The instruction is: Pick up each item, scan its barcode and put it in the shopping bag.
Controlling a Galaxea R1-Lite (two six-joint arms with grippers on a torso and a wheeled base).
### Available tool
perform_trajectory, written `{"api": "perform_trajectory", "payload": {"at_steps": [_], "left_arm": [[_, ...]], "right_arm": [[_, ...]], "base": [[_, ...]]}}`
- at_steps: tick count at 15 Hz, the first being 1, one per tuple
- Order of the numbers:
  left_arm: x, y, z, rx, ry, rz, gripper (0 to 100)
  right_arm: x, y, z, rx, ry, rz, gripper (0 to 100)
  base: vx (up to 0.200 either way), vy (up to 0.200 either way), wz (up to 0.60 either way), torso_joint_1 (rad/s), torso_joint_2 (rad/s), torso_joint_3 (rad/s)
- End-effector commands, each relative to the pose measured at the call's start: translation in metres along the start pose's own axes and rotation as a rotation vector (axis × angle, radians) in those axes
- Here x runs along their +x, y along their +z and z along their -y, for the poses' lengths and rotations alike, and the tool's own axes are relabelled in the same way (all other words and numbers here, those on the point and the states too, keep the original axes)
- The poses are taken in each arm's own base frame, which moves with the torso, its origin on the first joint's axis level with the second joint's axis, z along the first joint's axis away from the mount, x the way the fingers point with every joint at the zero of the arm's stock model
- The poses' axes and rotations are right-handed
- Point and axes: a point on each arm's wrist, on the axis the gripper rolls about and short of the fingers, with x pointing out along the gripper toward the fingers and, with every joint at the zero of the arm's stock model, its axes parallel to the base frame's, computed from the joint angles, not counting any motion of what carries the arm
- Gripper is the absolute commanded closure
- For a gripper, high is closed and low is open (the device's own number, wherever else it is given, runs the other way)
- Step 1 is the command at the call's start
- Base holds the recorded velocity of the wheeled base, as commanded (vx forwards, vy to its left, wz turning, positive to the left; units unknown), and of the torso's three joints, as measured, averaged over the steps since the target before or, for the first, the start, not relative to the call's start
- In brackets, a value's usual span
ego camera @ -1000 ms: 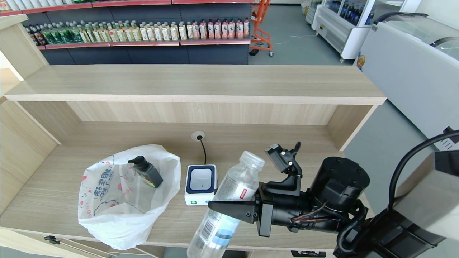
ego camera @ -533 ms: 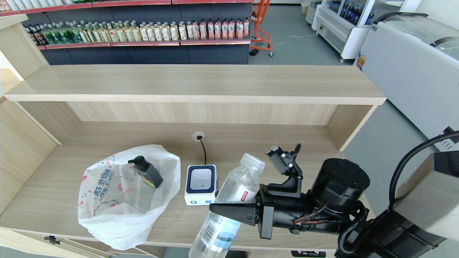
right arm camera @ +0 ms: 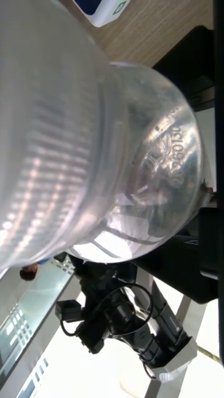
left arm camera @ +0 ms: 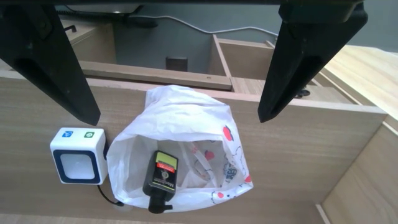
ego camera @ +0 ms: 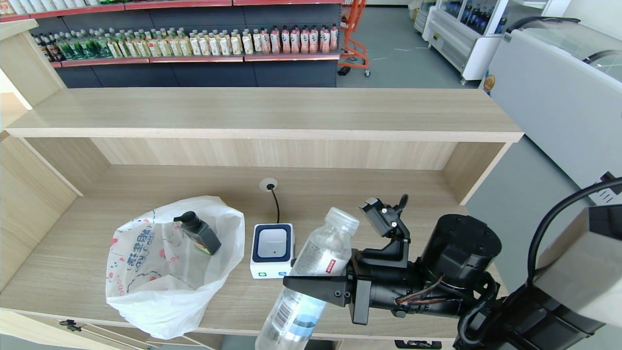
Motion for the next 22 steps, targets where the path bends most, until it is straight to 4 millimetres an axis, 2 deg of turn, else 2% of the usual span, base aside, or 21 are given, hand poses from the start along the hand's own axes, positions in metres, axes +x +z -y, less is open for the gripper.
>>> {"api": "perform_trajectory", "payload": {"at_steps": [1, 4, 6, 7, 10, 12, 14, 17, 22], "left_arm": [[0.0, 0.0, 0.0, 0.0, 0.0, 0.001, 0], [0.0, 0.0, 0.0, 0.0, 0.0, 0.001, 0], [0.0, 0.0, 0.0, 0.0, 0.0, 0.001, 0], [0.0, 0.0, 0.0, 0.0, 0.0, 0.001, 0], [0.0, 0.0, 0.0, 0.0, 0.0, 0.001, 0], [0.0, 0.0, 0.0, 0.0, 0.0, 0.001, 0], [0.0, 0.0, 0.0, 0.0, 0.0, 0.001, 0], [0.0, 0.0, 0.0, 0.0, 0.0, 0.001, 0], [0.0, 0.0, 0.0, 0.0, 0.0, 0.001, 0]], "right_arm": [[0.0, 0.005, -0.004, -0.006, 0.007, 0.016, 100], [-0.018, 0.036, -0.038, -0.029, -0.006, 0.013, 100], [-0.037, 0.053, -0.042, -0.089, -0.069, 0.026, 100], [-0.065, 0.06, -0.044, -0.15, -0.169, 0.001, 100], [-0.118, 0.061, -0.04, -0.28, -0.402, -0.149, 100], [-0.14, 0.065, -0.043, -0.391, -0.503, -0.203, 100], [-0.145, 0.069, -0.046, -0.489, -0.517, -0.214, 100], [-0.142, 0.086, -0.046, -0.708, -0.502, -0.226, 100], [-0.13, 0.085, -0.043, -1.004, -0.429, -0.305, 100]], "base": [[0.0, 0.0, 0.0, 0.0, 0.0, 0.0], [0.0, 0.0, 0.0, 0.0, 0.0, 0.0], [0.0, 0.0, 0.0, 0.0, 0.0, 0.0], [0.0, 0.0, 0.0, 0.0, 0.0, 0.0], [0.0, 0.0, 0.0, 0.0, 0.0, 0.0], [0.0, 0.0, 0.0, 0.0, 0.0, 0.0], [0.0, 0.0, 0.0, 0.0, 0.0, 0.0], [0.0, 0.0, 0.0, 0.0, 0.0, 0.0], [0.0, 0.0, 0.0, 0.0, 0.0, 0.0]]}}
